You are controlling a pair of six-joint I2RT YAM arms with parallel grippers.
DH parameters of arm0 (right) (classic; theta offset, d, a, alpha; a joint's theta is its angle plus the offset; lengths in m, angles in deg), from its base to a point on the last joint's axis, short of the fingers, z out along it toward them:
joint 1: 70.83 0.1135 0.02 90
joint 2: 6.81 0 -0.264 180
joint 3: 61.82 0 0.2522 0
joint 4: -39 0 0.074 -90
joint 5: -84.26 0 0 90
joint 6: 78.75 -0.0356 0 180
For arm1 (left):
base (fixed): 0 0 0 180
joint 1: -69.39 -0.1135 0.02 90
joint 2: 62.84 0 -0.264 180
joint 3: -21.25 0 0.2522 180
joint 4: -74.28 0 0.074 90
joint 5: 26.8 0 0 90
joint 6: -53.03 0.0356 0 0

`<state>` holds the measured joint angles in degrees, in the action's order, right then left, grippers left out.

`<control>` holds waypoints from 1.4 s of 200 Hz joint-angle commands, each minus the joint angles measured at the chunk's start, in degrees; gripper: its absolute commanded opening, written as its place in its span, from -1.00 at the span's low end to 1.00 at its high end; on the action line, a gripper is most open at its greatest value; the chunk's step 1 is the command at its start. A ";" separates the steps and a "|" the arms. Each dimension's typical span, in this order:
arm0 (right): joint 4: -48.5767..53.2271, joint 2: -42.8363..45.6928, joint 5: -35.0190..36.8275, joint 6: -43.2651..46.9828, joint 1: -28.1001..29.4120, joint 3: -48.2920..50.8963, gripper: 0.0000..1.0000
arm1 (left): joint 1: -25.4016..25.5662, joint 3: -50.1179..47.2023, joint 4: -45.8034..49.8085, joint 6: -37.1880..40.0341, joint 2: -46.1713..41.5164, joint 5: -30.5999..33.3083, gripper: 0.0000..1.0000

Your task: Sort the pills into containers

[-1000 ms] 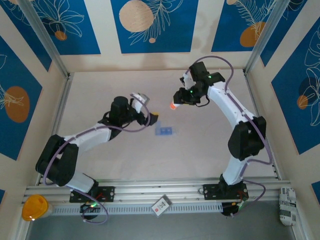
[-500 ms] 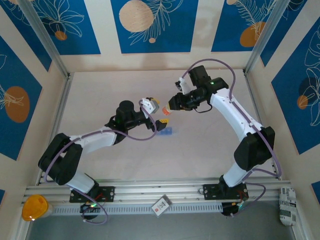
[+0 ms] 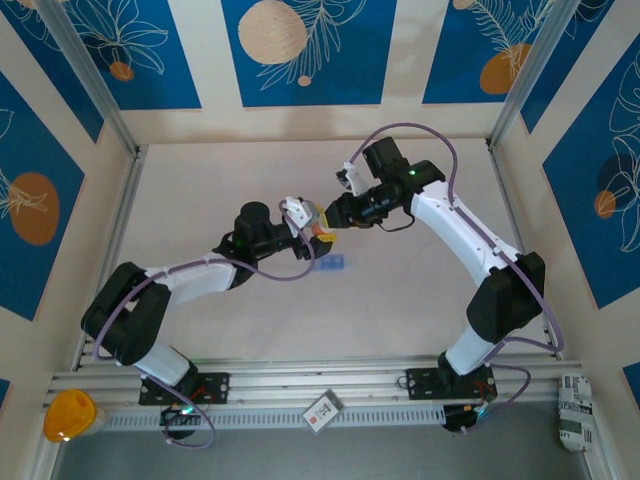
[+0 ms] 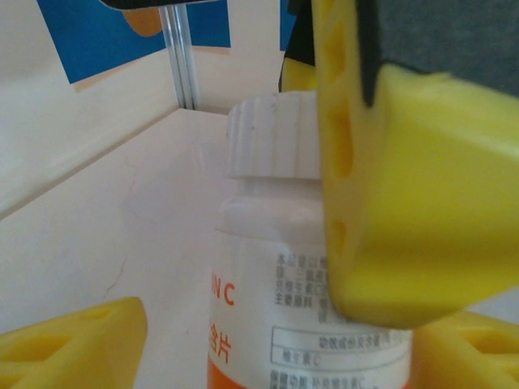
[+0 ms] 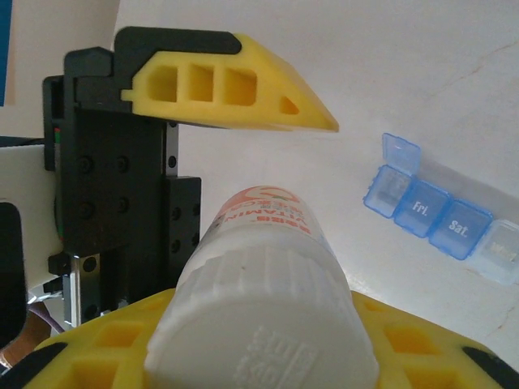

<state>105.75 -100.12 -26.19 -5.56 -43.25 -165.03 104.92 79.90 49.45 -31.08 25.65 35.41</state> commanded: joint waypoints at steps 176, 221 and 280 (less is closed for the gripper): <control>-2.39 0.68 -2.78 -2.34 -0.63 1.83 0.24 | 0.18 -1.09 -5.19 -4.98 -1.03 -0.42 -0.98; -3.18 8.19 -5.75 -3.32 -6.86 5.03 0.69 | -0.11 -1.99 -5.63 -6.37 -1.82 1.20 -1.00; -15.59 17.03 -3.91 -17.53 -12.92 16.73 0.72 | -0.11 0.30 2.21 -6.06 -2.18 0.99 -1.00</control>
<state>97.08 -85.26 -31.10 -14.00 -56.24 -152.16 105.09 78.28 47.64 -37.06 25.35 36.26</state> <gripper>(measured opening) 0.857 0.456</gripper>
